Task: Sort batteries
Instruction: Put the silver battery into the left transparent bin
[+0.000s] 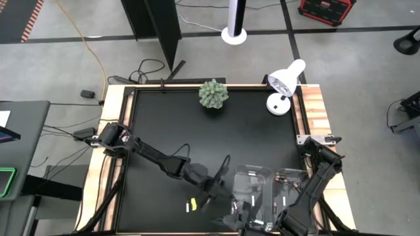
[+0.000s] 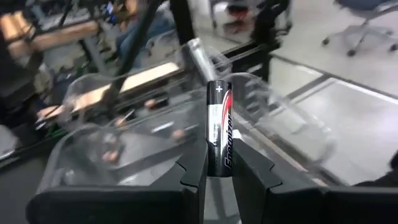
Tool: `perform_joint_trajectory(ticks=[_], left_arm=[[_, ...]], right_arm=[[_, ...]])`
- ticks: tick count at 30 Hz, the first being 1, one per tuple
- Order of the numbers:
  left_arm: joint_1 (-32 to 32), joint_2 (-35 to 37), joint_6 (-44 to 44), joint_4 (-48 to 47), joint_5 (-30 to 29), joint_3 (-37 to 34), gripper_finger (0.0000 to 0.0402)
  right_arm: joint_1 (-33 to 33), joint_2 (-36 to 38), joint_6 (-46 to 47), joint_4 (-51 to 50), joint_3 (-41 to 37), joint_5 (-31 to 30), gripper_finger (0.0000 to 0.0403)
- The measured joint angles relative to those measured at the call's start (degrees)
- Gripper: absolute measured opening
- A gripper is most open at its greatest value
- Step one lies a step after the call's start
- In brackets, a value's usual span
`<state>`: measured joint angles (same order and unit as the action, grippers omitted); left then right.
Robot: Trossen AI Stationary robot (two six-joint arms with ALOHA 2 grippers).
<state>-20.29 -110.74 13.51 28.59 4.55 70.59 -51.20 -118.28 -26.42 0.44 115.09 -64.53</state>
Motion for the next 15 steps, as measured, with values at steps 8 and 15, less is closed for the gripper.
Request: perform_joint_trajectory(ticks=[8, 15], left_arm=[[3.5, -1.6, -0.6, -11.1, 0.9, 7.6, 0.0048], [2.8, -10.5, -3.6, -11.2, 6.2, 13.0, 0.0048]], right_arm=[[0.0, 0.0, 0.3, 0.1, 0.0, 0.0, 0.0260], [-0.1, 0.0, 0.4, 0.0, 0.0, 0.0, 0.0260]])
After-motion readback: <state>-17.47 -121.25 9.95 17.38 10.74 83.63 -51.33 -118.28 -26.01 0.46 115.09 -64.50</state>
